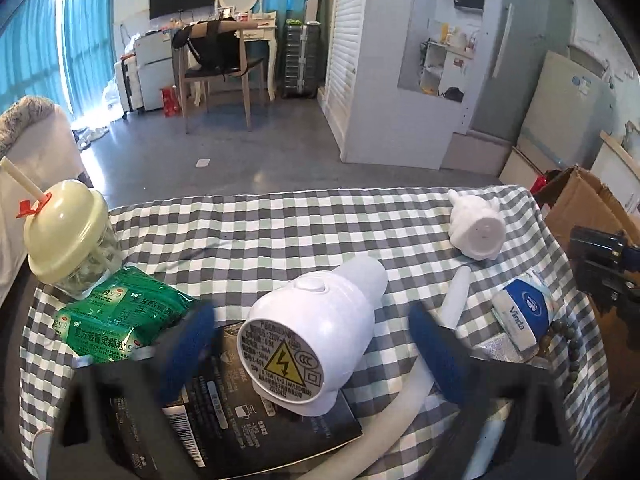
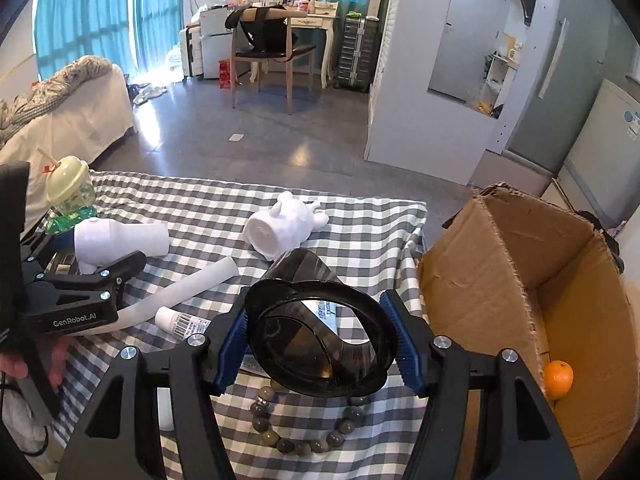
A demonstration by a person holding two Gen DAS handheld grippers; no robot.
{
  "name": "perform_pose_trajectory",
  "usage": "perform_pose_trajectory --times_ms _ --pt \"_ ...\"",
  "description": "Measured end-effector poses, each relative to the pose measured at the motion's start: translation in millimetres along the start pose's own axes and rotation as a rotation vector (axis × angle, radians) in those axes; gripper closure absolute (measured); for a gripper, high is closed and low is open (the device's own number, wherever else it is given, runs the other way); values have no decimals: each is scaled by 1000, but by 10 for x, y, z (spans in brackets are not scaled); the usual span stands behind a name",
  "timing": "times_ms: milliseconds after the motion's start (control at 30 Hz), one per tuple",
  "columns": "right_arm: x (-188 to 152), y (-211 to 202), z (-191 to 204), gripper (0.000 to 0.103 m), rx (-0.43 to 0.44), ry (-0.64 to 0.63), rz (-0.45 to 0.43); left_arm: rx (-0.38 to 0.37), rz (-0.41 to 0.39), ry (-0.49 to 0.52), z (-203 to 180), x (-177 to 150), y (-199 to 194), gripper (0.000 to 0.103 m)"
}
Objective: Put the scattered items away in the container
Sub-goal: 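Grasp the black goggles with the right tool while the left grasps the white plug adapter, then carry goggles and plug adapter into the box and open both tools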
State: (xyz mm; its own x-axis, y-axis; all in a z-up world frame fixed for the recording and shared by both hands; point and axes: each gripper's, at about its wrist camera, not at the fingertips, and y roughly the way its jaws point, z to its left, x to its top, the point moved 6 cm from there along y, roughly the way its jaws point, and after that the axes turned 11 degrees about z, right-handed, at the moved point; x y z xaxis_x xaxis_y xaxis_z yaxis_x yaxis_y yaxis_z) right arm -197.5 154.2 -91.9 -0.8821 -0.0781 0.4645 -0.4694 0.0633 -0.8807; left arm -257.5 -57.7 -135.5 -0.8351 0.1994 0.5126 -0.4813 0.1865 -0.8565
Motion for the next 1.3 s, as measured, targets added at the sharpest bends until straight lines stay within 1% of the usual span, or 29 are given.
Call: perform_pose_trajectory --times_ms 33,67,167,267,333,400,633,767,867,967,1133,1233,1300 --pt "5 24 2 41 1 0 5 8 4 5 1 -1 -13 51" --pt "5 37 6 41 2 1 9 0 9 8 -2 -7 -34 53" --pt "-1 41 -1 41 3 4 12 -12 19 14 -77 -38 -70 54" --pt "-9 2 -6 41 0 7 4 26 4 33 -161 -62 -165 54" --pt "-13 -51 -9 41 2 8 -5 42 -13 43 -230 -79 -292 54" --pt "-22 -132 -12 41 6 7 -20 33 -36 47 -303 -94 -455 54" --pt "-70 -621 -123 41 32 15 -104 48 -96 59 -626 -40 -1080 53" --pt "-128 -967 -272 41 31 33 -150 53 -152 103 -969 32 -1405 53" --pt "-231 -1244 -496 41 19 60 -200 23 -194 140 -1329 92 -1602 53" --pt "-343 -1437 -788 41 -26 100 -229 -16 -221 186 -1709 140 -1703 53" --pt "-572 -1529 -1358 41 -127 174 -197 -94 -226 261 -2357 197 -1727 53" --pt "-707 -1480 -1696 41 -175 221 -160 -150 -213 296 -2703 229 -1693 53" --pt "-760 -1413 -1888 41 -197 250 -136 -172 -203 322 -2912 253 -1652 53"
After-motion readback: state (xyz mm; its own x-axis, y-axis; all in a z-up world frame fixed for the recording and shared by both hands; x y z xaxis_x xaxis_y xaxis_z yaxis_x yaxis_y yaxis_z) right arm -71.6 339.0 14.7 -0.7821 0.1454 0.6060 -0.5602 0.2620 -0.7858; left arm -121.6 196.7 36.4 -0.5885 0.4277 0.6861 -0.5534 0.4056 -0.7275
